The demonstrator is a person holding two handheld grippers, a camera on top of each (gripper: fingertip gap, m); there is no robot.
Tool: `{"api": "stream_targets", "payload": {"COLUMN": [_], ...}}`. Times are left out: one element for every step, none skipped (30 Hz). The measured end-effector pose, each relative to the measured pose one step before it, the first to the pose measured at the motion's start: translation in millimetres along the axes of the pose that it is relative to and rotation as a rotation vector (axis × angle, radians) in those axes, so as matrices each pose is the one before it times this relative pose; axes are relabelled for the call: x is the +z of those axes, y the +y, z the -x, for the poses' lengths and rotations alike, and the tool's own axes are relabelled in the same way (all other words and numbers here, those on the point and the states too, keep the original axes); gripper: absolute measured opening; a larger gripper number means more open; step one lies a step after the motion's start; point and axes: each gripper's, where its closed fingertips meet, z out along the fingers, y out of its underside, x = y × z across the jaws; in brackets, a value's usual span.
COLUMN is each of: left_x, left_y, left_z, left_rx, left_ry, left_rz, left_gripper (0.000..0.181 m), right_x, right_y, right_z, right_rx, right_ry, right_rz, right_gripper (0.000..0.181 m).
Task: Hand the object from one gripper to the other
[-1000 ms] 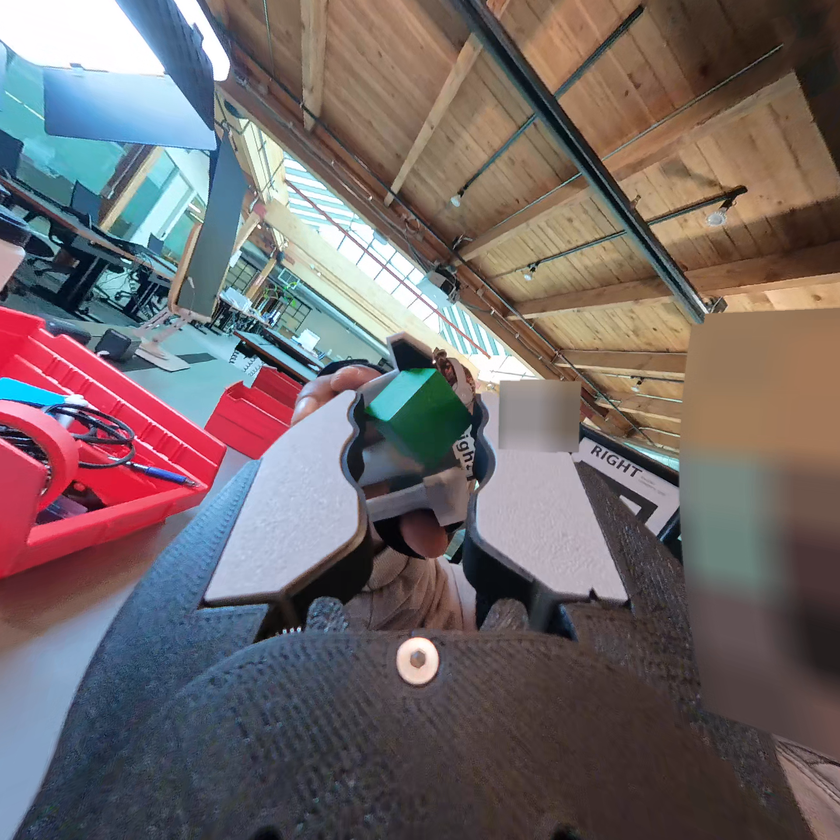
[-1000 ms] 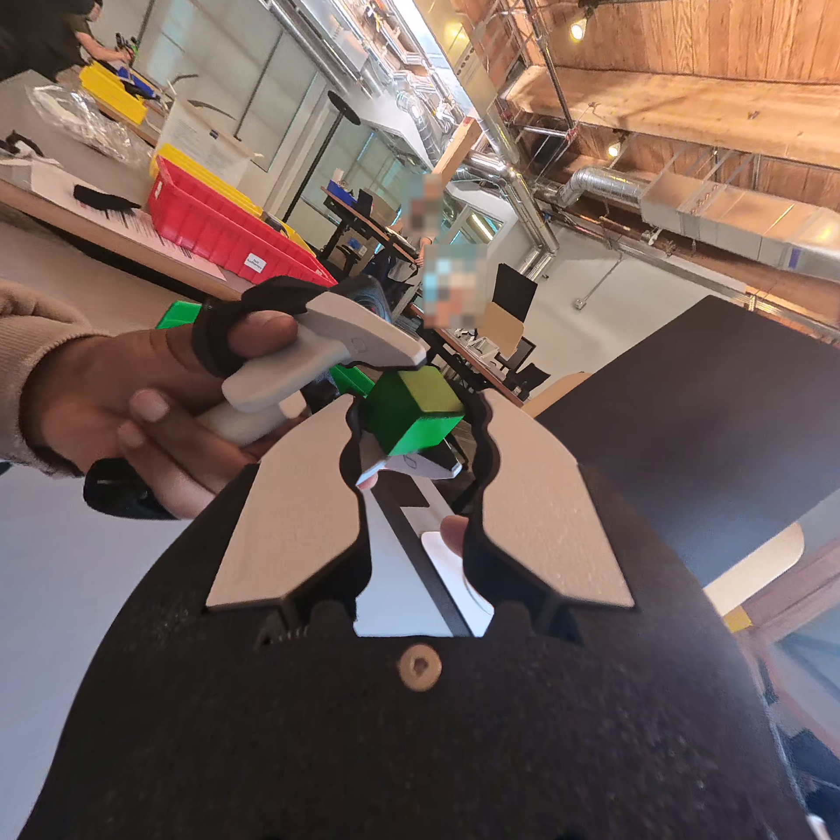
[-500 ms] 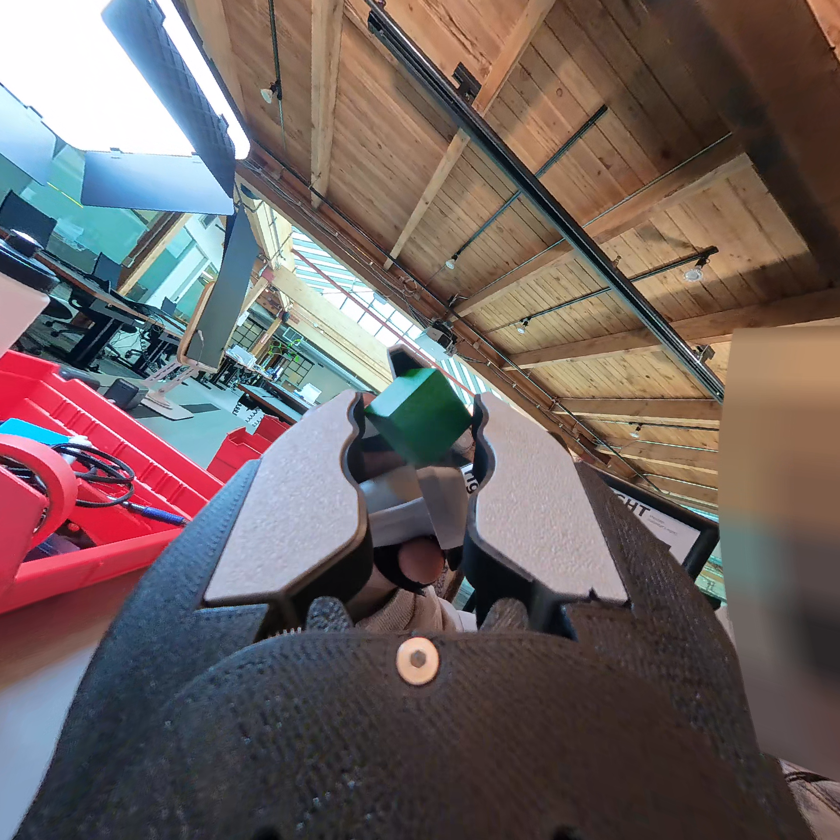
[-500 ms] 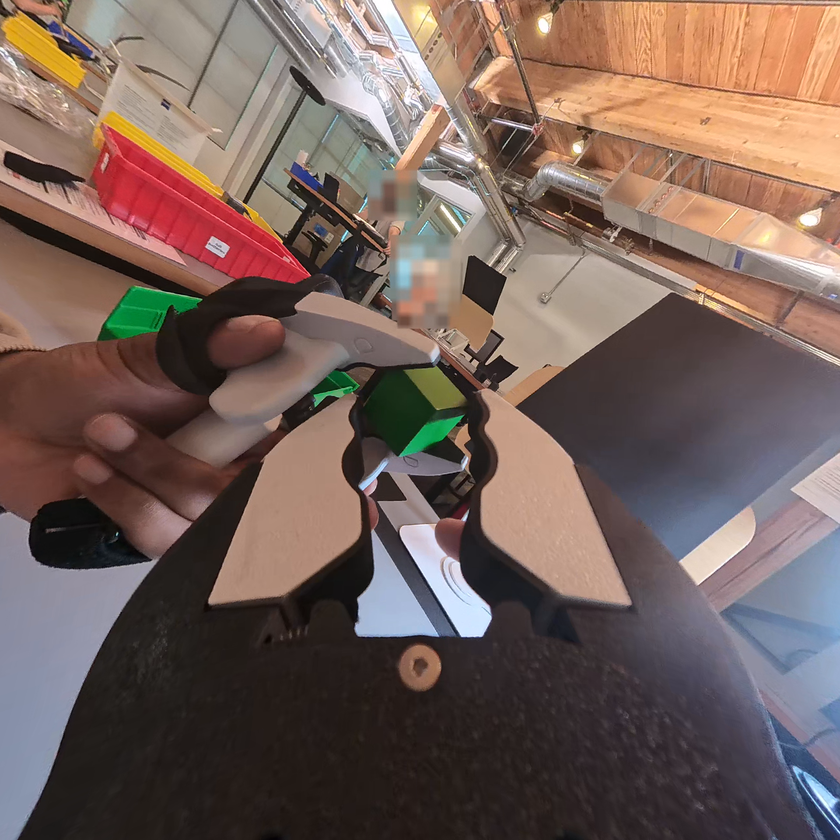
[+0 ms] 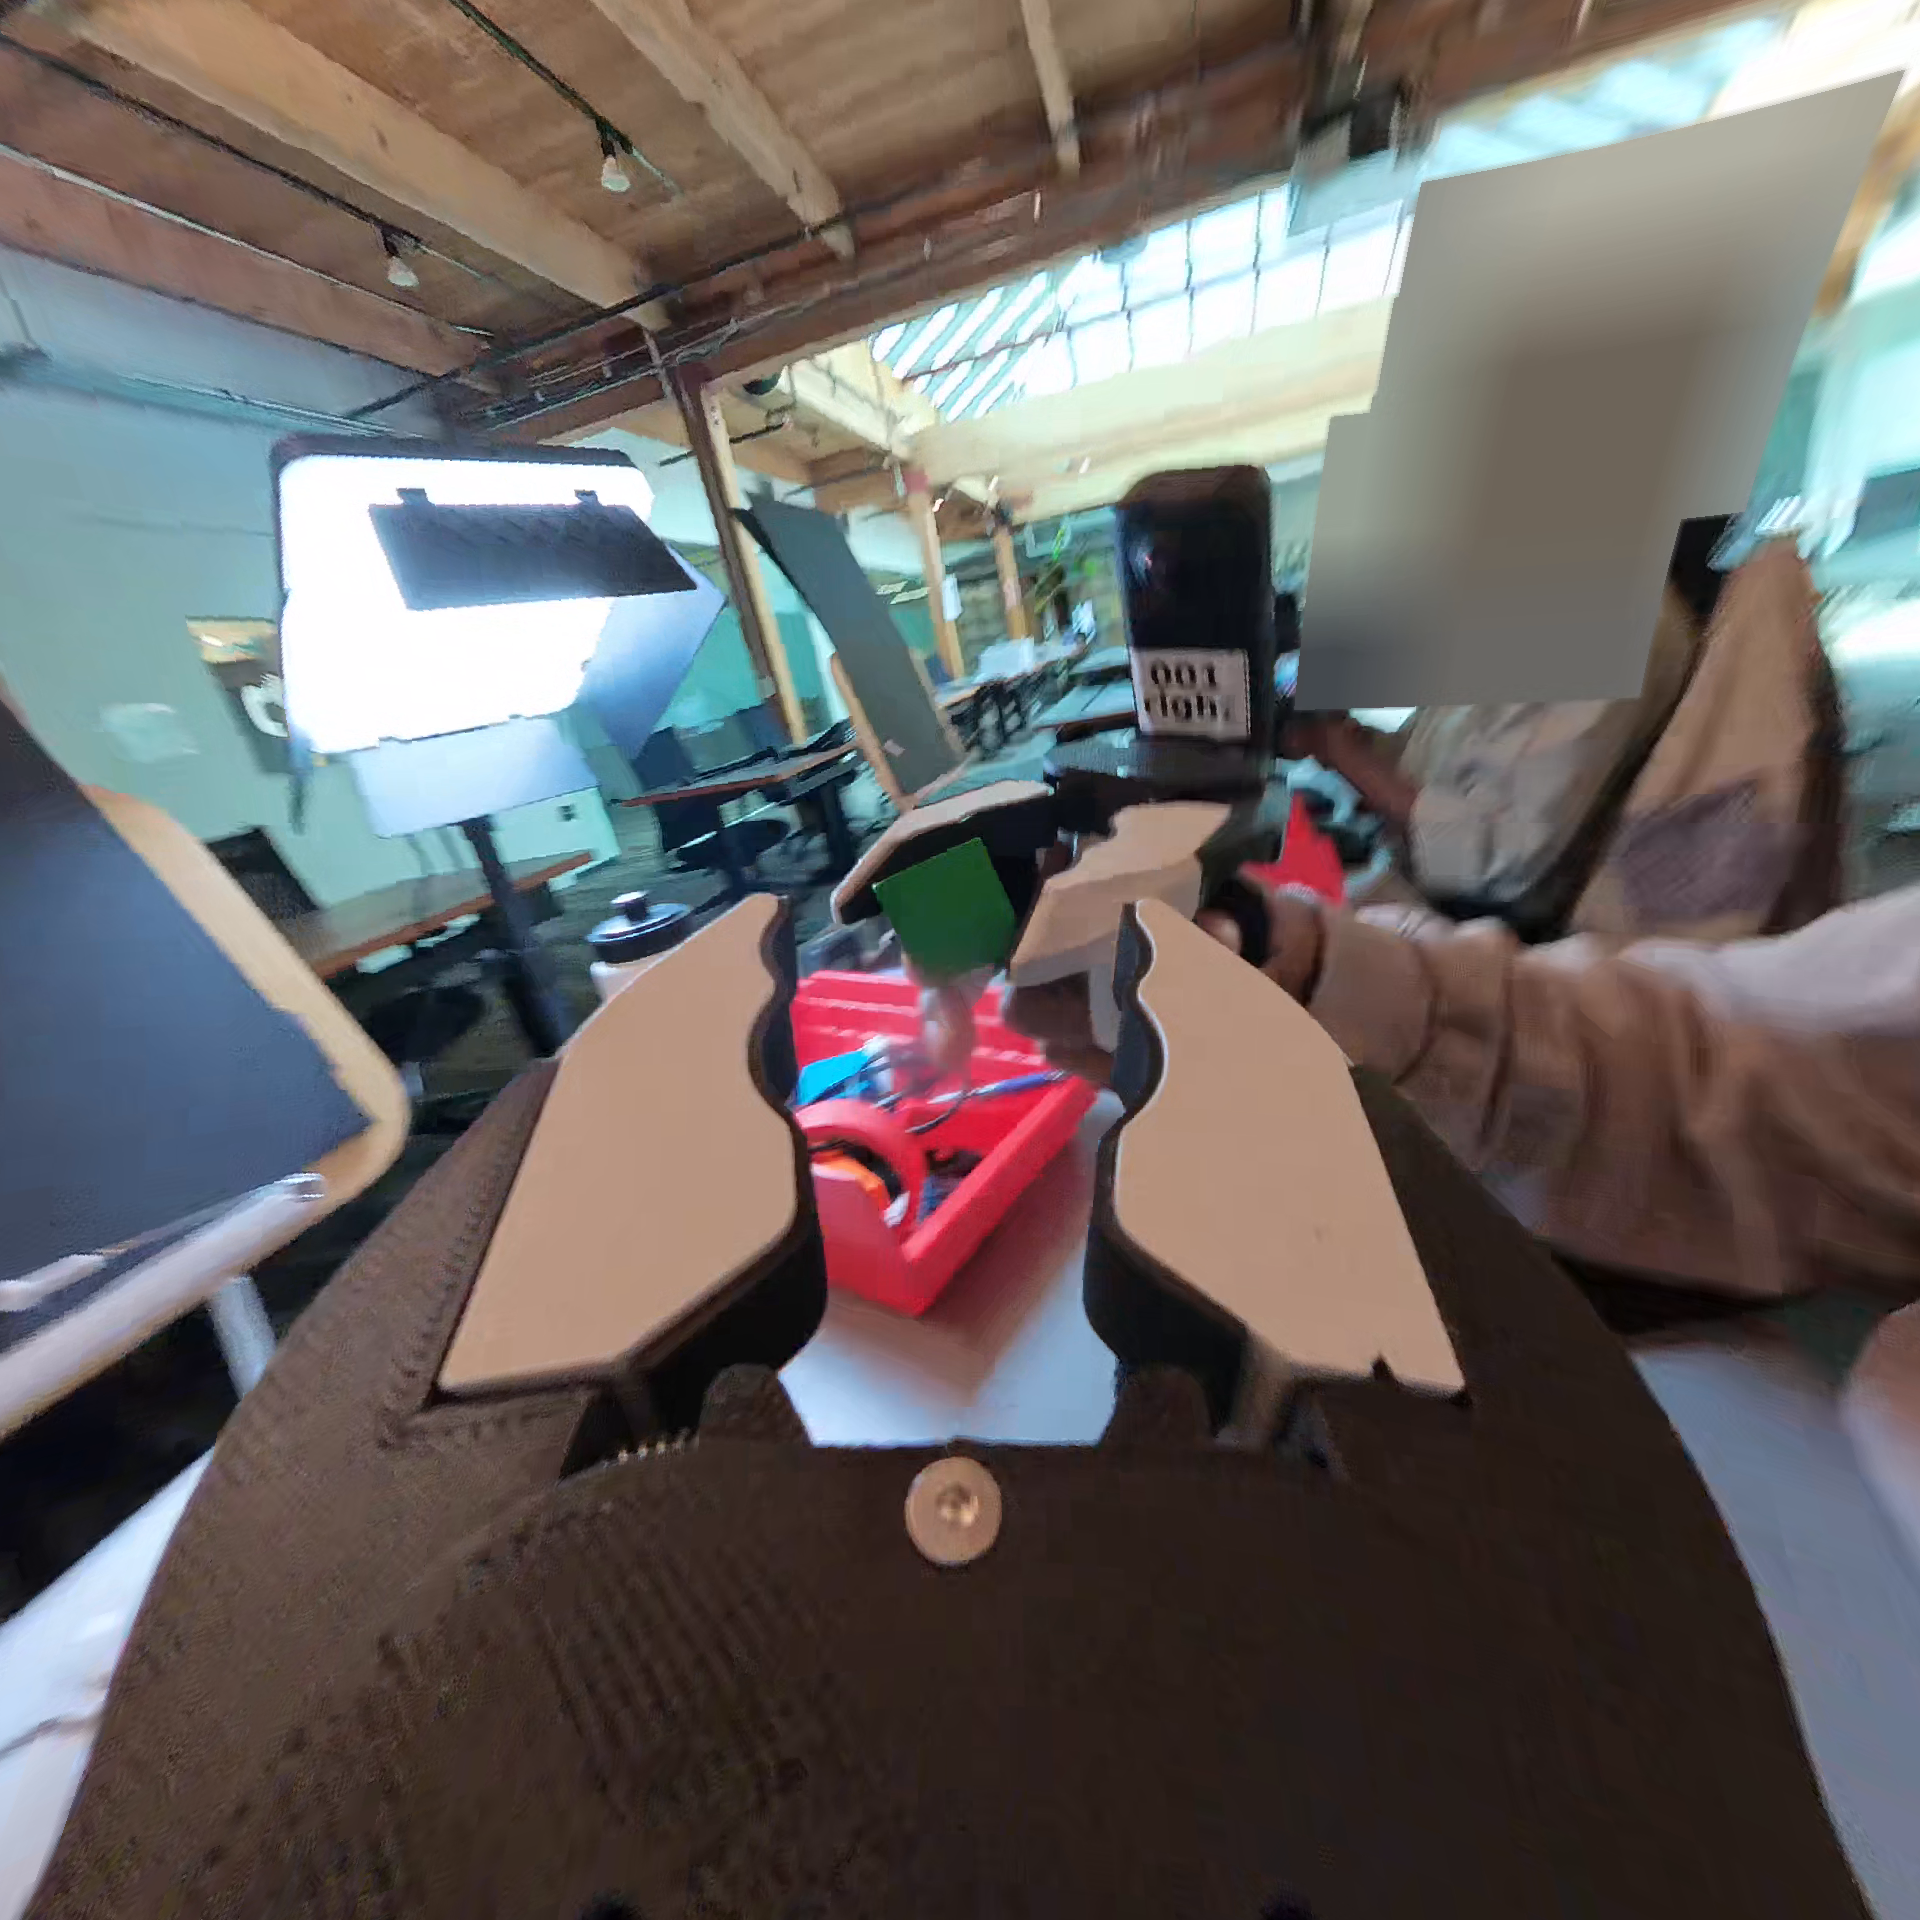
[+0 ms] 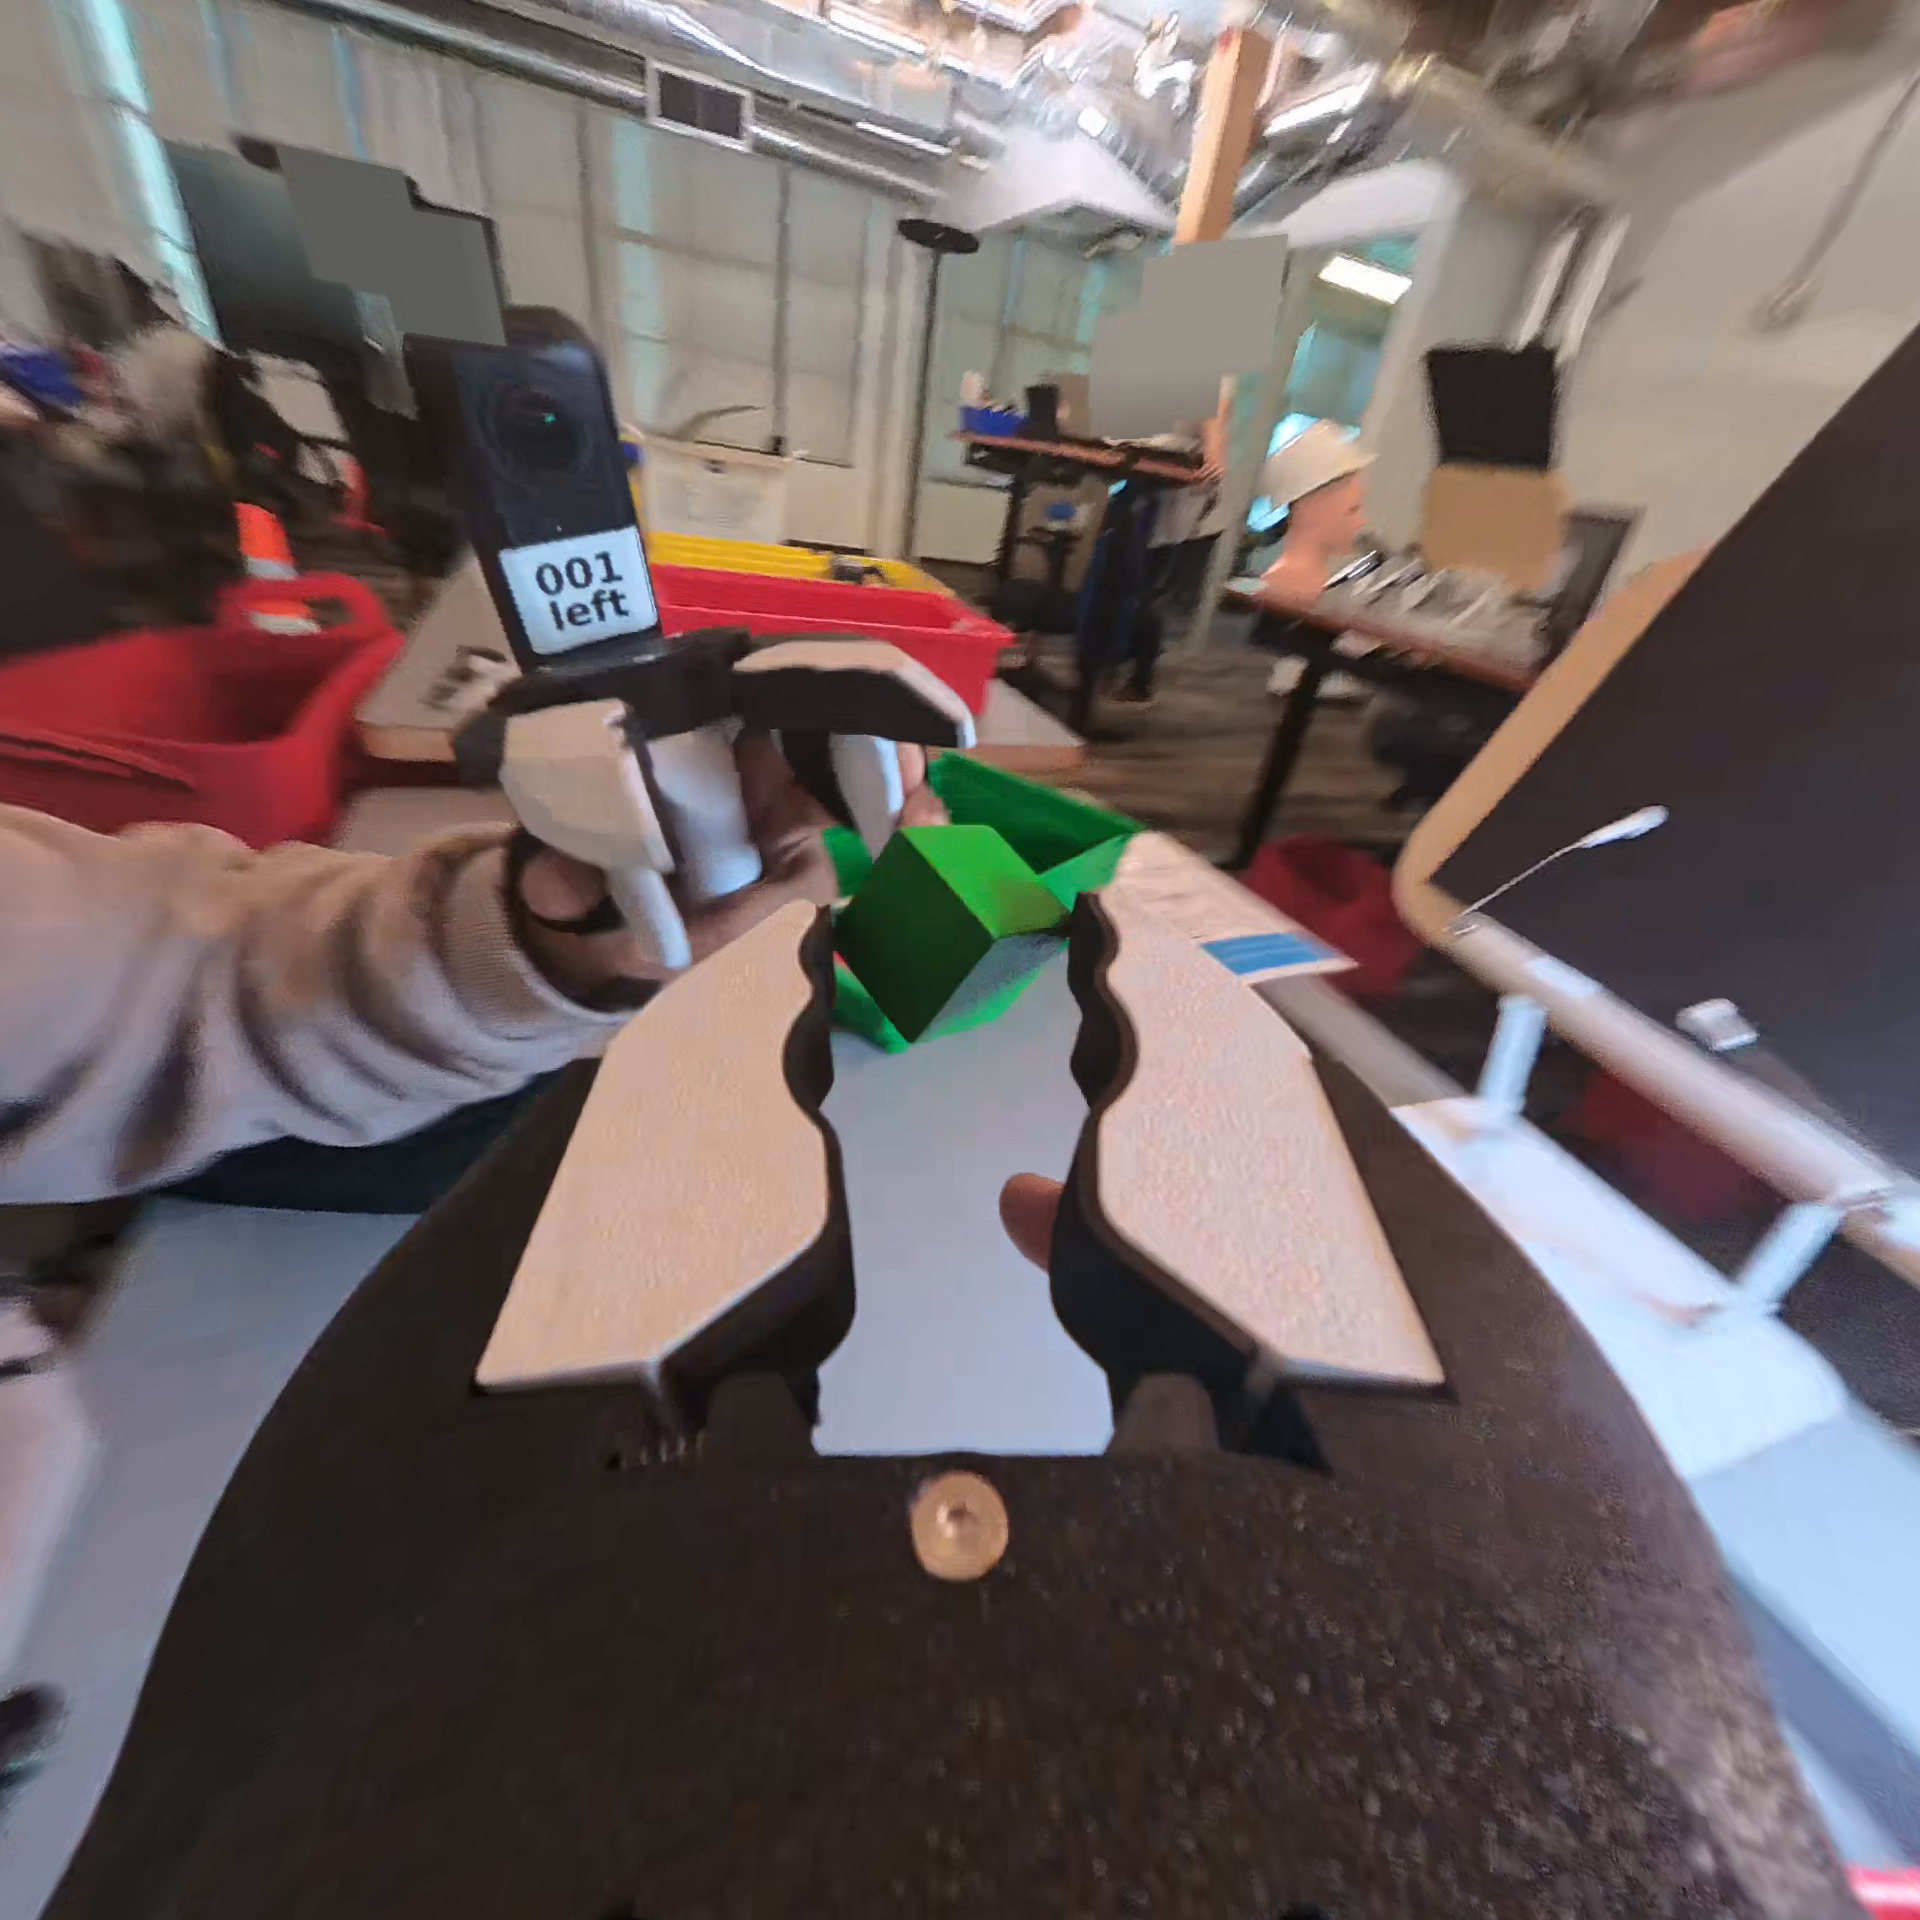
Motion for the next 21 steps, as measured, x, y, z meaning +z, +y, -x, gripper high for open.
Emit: {"api": "stream_targets", "payload": {"left_x": [-0.23, 0.19, 0.43, 0.87, 1.1, 1.44, 1.81, 1.74, 1.53, 0.87, 0.46, 0.24, 0.08, 0.03, 0.21, 0.27, 0.39, 0.78, 1.3, 1.32, 1.02], "left_y": [3.13, 3.41, 3.28, 3.03, 2.54, 2.34, 2.59, 2.93, 2.81, 1.97, 1.0, 0.59, 0.76, 1.38, 1.92, 1.65, 1.17, 1.86, 2.72, 3.15, 2.44], "left_z": [-0.32, -0.79, -1.34, -2.09, -2.47, -2.71, -2.51, -1.99, -1.54, -1.43, -1.15, -0.55, -0.07, -0.33, -0.72, -1.38, -1.23, -0.99, -2.33, -2.97, -2.82], "left_rx": [0.0842, 0.0776, 0.0681, 0.0553, 0.0425, 0.0305, 0.0229, 0.0238, 0.0305, 0.0367, 0.0392, 0.0447, 0.054, 0.0622, 0.0645, 0.0617, 0.0545, 0.0512, 0.0521, 0.0456, 0.0327], "left_ry": [-0.0175, -0.014, -0.01, -0.0043, -0.0014, 0.001, 0.0015, -0.0011, -0.0047, -0.0065, -0.0092, -0.0137, -0.0176, -0.0178, -0.0155, -0.0121, -0.0126, -0.0134, -0.0045, 0.0005, 0.0018], "left_rz": [0.042, 0.0366, 0.0303, 0.0228, 0.0153, 0.011, 0.0133, 0.0162, 0.0164, 0.013, 0.0098, 0.0112, 0.0138, 0.018, 0.0212, 0.0179, 0.0147, 0.0195, 0.0252, 0.0252, 0.0143], "left_gripper": [0.059, 0.059, 0.06, 0.059, 0.059, 0.059, 0.058, 0.058, 0.058, 0.058, 0.058, 0.058, 0.059, 0.058, 0.059, 0.059, 0.058, 0.058, 0.059, 0.057, 0.056], "right_x": [0.34, 0.27, 0.54, 1.0, 1.32, 1.9, 2.26, 2.68, 2.48, 2.18, 1.68, 1.16, 0.92, 0.7, 0.6, 0.74, 0.67, 1.01, 0.84, 0.66, 0.25], "right_y": [0.96, 0.39, 0.82, 1.83, 2.03, 2.05, 2.7, 3.42, 3.57, 2.65, 1.53, 1.16, 1.2, 1.55, 2.36, 2.88, 3.04, 3.07, 2.42, 1.85, 1.6], "right_z": [2.31, 3.47, 4.87, 4.48, 4.11, 3.81, 2.37, 1.09, 1.12, 0.45, -0.08, 0.42, 0.5, 0.84, -0.76, -3.3, -2.97, -1.97, -1.63, -0.9, -1.17], "right_rx": [0.0864, 0.0812, 0.0745, 0.0696, 0.061, 0.0506, 0.044, 0.0354, 0.0267, 0.0229, 0.024, 0.0286, 0.0328, 0.0323, 0.0299, 0.0278, 0.0204, 0.0219, 0.0201, 0.014, 0.0098], "right_ry": [-0.0498, -0.0553, -0.0615, -0.0566, -0.0525, -0.0478, -0.035, -0.024, -0.0207, -0.0146, -0.0101, -0.0155, -0.0177, -0.0197, -0.0083, 0.0102, 0.0067, -0.0016, -0.0048, -0.0092, -0.0054], "right_rz": [0.0004, -0.0046, -0.0022, 0.0037, 0.0043, 0.0017, 0.0046, 0.0112, 0.0127, 0.0084, 0.0014, 0.0012, 0.0024, 0.0056, 0.0121, 0.0156, 0.015, 0.0151, 0.0114, 0.008, 0.007], "right_gripper": [0.043, 0.044, 0.043, 0.043, 0.043, 0.044, 0.043, 0.044, 0.043, 0.043, 0.043, 0.043, 0.043, 0.043, 0.043, 0.043, 0.043, 0.043, 0.043, 0.043, 0.043]}}
